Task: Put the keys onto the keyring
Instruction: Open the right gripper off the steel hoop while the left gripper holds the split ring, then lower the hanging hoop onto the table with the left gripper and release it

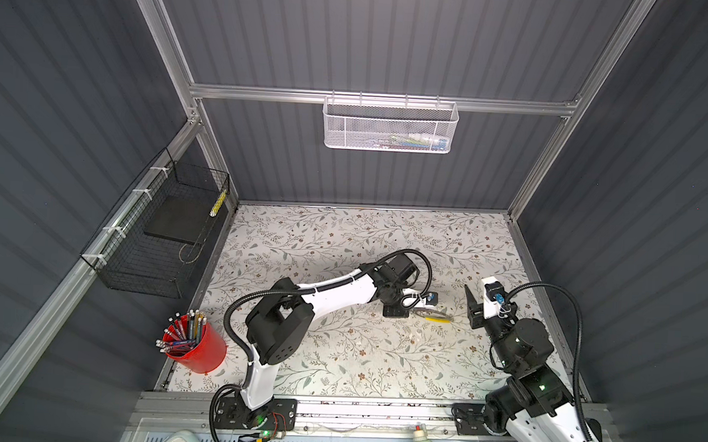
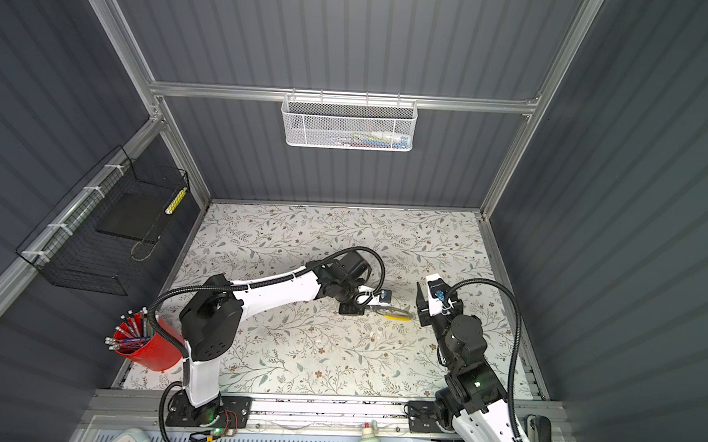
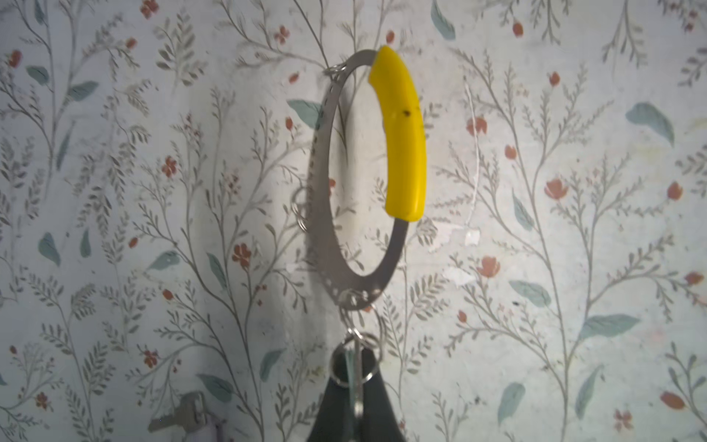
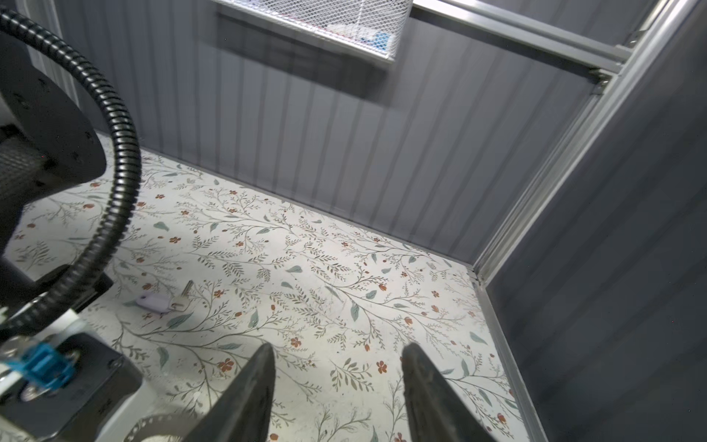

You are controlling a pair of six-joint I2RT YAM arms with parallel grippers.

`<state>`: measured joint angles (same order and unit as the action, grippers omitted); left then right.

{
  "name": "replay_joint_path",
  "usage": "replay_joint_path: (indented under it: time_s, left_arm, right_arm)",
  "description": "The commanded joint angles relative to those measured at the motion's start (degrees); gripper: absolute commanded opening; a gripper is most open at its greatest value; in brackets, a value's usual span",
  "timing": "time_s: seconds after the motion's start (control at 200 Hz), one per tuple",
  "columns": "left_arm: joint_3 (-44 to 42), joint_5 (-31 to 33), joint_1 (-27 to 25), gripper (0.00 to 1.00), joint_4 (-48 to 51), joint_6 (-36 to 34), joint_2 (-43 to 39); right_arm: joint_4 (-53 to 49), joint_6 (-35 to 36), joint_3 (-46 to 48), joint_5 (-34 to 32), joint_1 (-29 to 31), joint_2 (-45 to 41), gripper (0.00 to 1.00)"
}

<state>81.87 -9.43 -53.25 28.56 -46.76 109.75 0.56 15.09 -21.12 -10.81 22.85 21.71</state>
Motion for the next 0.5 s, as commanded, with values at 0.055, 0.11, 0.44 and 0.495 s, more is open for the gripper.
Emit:
replay_joint_path:
  time_s: [0.055,0.11,0.44,0.495]
  left_arm:
    - [-4.1,4.8,1.5,0.00,2.1,-4.2,-5.1]
    - [-6.1,5.5,1.7,0.00,2.3,-4.6,-5.6]
    - [-15.0,11.7,4.8,0.00,-0.9,-7.9,-5.9]
    - [-15.6,12.4,5.0,0.01,-1.1,-8.3,-6.0]
  right_arm:
    - [-2.8,1.7,-2.6,4.9,-0.1,2.2,0.54]
    - [-3.3,2.1,-2.9,5.1,-0.1,3.1,0.54]
    - [-5.3,3.7,-4.3,6.9,-0.2,9.0,0.54]
    - [-5.2,4.3,-4.1,6.8,-0.1,9.4,0.54]
